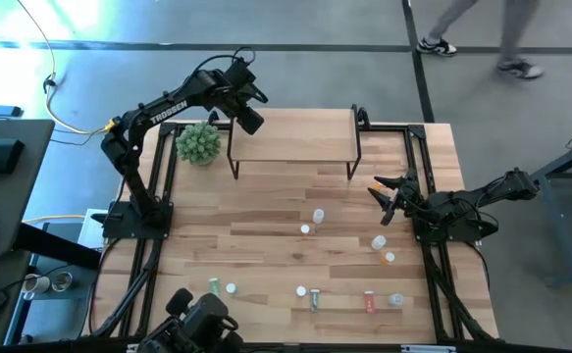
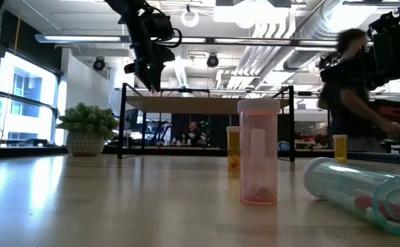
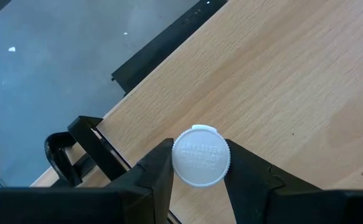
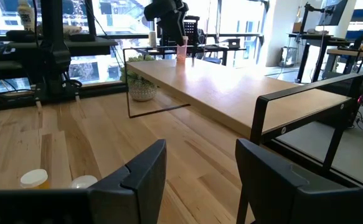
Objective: Pick and place medicine bottles onto shelf by color
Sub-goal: Put the left pink pill bottle on the shelf, then put the top white pill bottle on the shelf
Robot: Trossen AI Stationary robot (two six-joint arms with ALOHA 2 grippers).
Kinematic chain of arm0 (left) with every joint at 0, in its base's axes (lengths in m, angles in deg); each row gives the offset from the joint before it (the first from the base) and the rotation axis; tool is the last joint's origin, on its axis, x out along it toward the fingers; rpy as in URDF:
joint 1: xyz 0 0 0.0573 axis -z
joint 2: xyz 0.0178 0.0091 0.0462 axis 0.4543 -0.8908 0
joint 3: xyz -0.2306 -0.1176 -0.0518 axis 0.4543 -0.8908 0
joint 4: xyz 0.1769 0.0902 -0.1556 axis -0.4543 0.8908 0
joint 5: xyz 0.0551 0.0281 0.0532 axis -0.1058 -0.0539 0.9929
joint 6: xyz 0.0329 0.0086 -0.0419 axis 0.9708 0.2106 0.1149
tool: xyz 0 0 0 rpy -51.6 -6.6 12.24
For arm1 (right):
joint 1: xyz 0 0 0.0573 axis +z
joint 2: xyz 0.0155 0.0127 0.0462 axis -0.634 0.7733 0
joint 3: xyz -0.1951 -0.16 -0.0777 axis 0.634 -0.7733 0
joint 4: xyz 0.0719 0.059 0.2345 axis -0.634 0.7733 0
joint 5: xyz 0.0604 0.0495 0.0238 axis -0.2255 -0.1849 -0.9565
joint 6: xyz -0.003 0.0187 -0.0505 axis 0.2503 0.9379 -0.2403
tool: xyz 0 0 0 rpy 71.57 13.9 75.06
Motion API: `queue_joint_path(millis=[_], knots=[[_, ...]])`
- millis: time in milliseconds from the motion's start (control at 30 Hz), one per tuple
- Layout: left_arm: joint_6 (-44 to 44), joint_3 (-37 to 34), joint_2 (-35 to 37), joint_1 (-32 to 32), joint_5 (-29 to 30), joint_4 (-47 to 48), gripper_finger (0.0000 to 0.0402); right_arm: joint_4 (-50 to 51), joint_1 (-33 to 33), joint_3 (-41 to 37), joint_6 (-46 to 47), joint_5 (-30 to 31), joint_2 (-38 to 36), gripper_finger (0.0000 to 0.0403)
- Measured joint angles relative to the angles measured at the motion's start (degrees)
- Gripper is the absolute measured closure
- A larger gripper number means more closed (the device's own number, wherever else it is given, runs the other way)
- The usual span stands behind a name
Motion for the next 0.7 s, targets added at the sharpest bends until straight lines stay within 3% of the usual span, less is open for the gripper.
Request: queue_joint_path(millis=[367, 700], knots=[[-0.1, 0.0, 0.02, 0.0, 0.02, -0.09, 0.0239, 0.0, 0.0, 0.02, 0.0, 0.0, -0.01, 0.0219], [0.44, 1.94, 0.06, 0.04, -0.16, -1.18, 0.0232, 0.0, 0.0, 0.02, 0.0, 0.02, -0.01, 0.0219]])
